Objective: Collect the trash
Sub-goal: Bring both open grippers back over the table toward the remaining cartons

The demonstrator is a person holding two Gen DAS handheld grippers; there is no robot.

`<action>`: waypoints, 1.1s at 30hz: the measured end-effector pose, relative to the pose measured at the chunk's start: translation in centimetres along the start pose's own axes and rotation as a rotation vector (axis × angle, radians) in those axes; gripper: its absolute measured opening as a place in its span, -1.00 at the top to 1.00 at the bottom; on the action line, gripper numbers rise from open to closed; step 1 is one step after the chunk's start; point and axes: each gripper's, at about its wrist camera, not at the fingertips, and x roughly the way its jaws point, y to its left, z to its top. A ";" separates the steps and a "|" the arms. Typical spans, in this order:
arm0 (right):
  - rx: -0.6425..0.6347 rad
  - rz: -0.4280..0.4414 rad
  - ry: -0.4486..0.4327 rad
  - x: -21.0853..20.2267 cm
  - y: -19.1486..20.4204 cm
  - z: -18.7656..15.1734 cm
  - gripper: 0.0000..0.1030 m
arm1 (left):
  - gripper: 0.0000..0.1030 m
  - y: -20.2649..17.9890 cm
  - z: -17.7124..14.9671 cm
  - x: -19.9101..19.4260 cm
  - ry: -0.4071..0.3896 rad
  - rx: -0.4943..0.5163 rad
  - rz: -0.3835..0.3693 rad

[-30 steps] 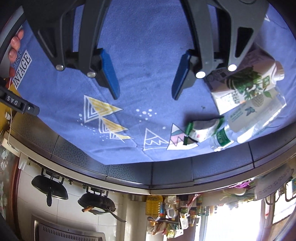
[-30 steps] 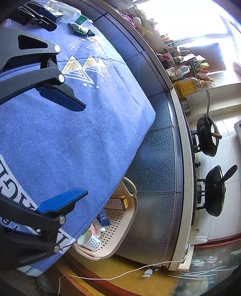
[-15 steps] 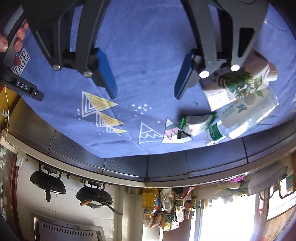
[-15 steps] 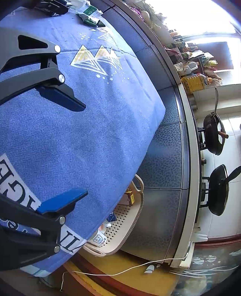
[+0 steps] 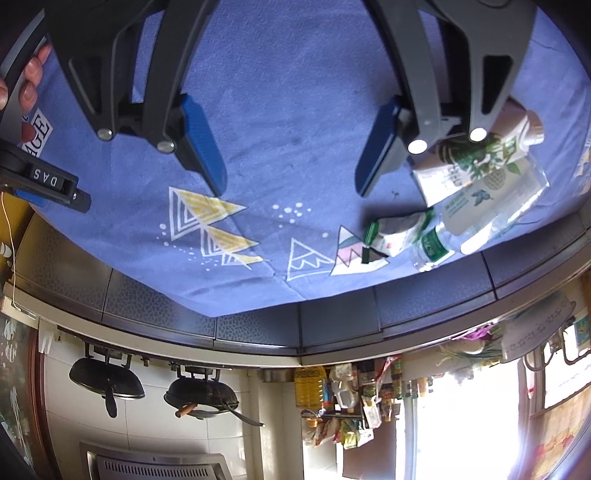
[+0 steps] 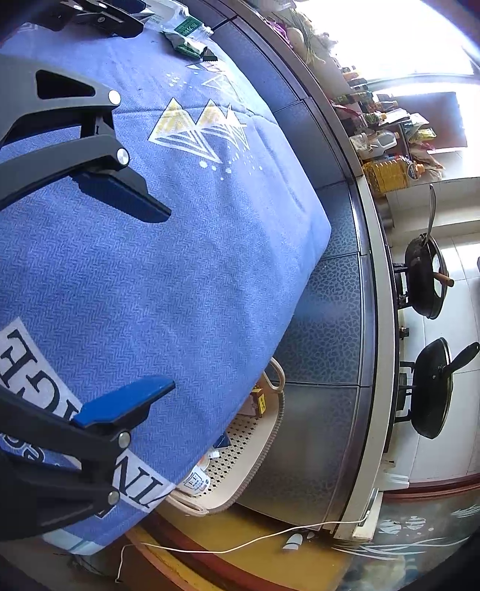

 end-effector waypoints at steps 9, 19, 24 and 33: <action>0.005 0.003 -0.018 -0.5 0.0 0.1 -0.62 | -0.42 -0.1 -0.1 -0.1 -0.009 0.005 -0.002; 0.076 0.004 -0.014 -0.9 -1.7 0.5 -0.62 | -0.54 0.0 -0.1 -0.6 -0.031 0.002 -0.021; 0.045 0.024 -0.024 -1.5 -0.7 0.1 -0.62 | -0.63 0.0 -0.1 -1.3 -0.062 0.002 -0.017; 0.032 0.032 -0.030 -1.7 -0.4 -0.3 -0.62 | -0.80 0.1 -0.1 -1.7 -0.091 0.004 -0.003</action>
